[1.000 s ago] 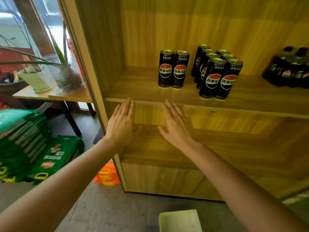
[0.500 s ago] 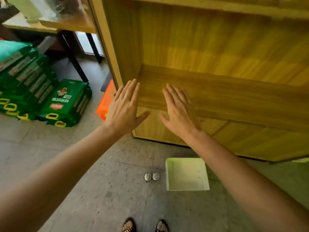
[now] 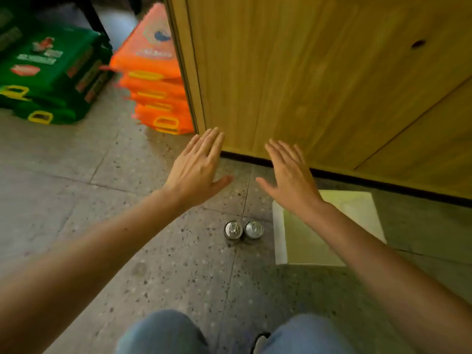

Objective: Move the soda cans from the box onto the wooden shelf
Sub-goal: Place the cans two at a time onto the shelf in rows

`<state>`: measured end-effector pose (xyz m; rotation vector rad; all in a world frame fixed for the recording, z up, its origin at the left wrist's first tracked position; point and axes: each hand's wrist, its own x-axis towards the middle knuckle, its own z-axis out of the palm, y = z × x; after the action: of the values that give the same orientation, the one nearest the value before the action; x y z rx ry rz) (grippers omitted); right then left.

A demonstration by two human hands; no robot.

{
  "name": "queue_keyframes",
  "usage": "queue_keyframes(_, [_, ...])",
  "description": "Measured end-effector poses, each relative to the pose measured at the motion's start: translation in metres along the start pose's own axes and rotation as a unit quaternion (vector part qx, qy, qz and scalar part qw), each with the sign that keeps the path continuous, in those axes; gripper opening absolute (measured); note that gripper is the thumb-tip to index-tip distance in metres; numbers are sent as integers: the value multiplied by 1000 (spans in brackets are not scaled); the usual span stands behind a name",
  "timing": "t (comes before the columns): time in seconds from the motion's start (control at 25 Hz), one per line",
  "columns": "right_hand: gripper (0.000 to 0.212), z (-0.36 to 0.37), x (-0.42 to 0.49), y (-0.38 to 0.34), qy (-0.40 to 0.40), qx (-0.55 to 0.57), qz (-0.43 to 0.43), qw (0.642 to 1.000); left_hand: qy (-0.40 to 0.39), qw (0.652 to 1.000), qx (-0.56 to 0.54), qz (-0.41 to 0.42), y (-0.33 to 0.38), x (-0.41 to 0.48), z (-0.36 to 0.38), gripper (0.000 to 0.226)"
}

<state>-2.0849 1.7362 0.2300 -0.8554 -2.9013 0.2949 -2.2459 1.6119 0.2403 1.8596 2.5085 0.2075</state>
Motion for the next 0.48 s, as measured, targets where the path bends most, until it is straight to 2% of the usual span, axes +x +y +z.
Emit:
queue_keyframes(0.24, [72,156,-45,34,-66,51,15,996,-69,997,-40,14,-8,-40,160,88])
queue_keyframes(0.48, [77,220,-78,40,-83,85,29,992,-136,987,-88,13,14,-66,227,93])
